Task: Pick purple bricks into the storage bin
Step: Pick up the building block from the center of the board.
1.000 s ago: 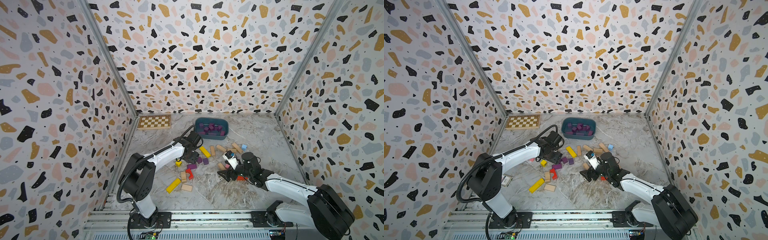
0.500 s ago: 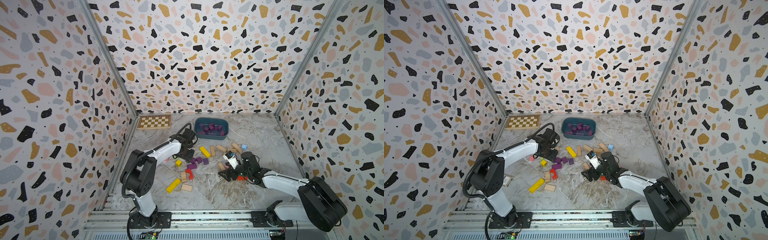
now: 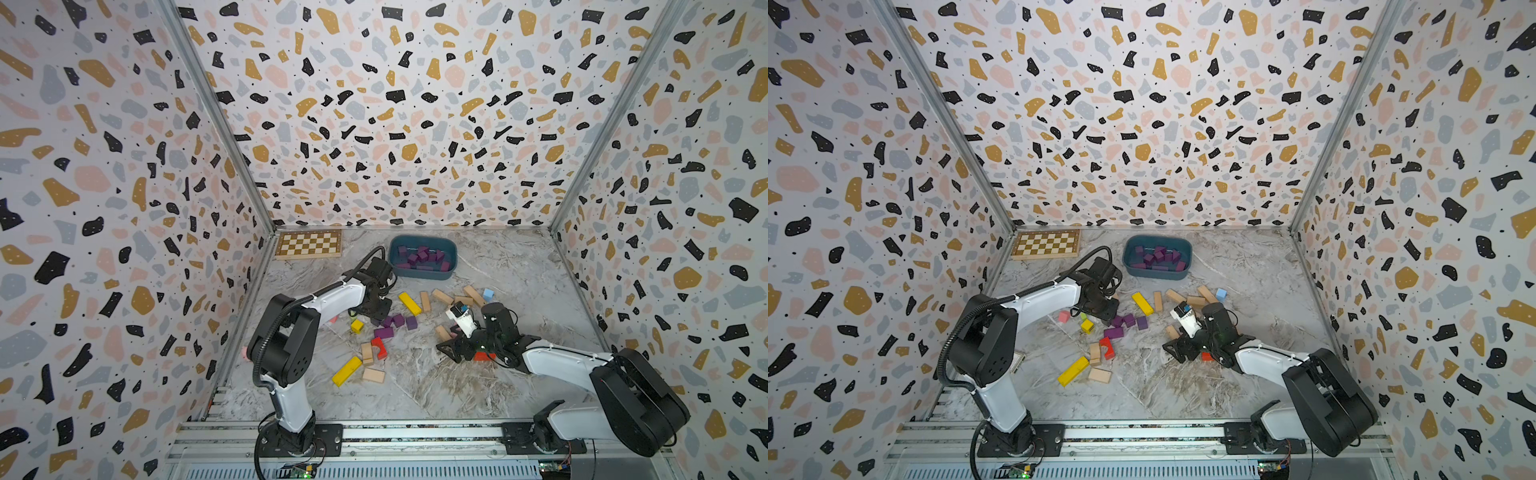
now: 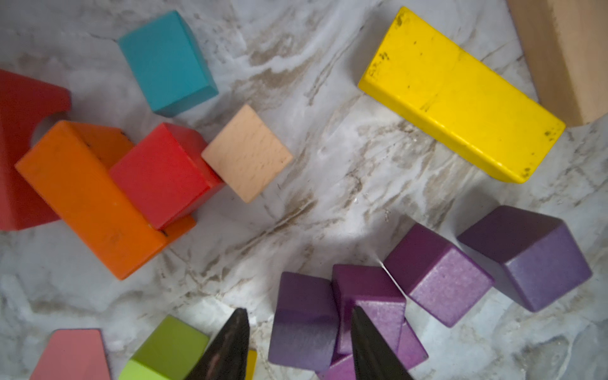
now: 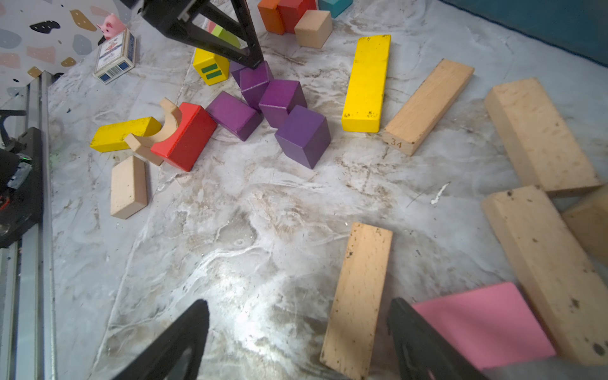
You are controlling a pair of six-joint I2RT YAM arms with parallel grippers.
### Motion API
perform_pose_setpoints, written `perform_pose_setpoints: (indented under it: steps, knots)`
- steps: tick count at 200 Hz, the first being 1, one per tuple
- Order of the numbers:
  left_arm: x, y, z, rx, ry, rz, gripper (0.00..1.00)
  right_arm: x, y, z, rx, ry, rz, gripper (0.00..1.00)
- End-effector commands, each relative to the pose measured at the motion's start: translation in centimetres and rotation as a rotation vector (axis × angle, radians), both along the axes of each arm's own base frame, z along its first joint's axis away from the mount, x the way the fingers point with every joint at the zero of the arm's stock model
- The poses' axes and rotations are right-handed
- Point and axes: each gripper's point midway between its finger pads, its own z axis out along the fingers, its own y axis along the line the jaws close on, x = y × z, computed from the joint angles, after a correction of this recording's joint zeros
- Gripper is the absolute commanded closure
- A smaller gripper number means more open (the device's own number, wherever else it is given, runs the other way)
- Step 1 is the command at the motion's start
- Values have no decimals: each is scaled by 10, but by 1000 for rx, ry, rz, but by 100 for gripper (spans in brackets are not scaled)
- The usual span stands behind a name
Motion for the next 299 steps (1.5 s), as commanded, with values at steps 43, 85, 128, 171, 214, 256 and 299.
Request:
perform_pose_setpoints:
  steps: [43, 85, 128, 171, 214, 256, 299]
  knots:
    - [-3, 18, -11, 28, 45, 41, 59, 8, 7, 14, 37, -19, 11, 14]
    - [-5, 23, -8, 28, 47, 49, 59, 8, 8, 13, 39, -13, 15, 14]
    - [-10, 23, -11, 15, 65, 56, 60, 8, 8, 13, 41, -11, 16, 15]
    - [-13, 21, -16, 5, 84, 64, 68, 8, 9, 15, 44, -16, 16, 15]
    - [-9, 19, 0, -3, 73, 62, 100, 8, 8, 16, 45, -20, 14, 15]
    - [11, 2, 69, -86, -12, 41, 100, 8, 9, 16, 47, -20, 15, 15]
    - [57, -19, 135, -129, -138, 12, 100, 8, 9, 18, 52, -23, 16, 15]
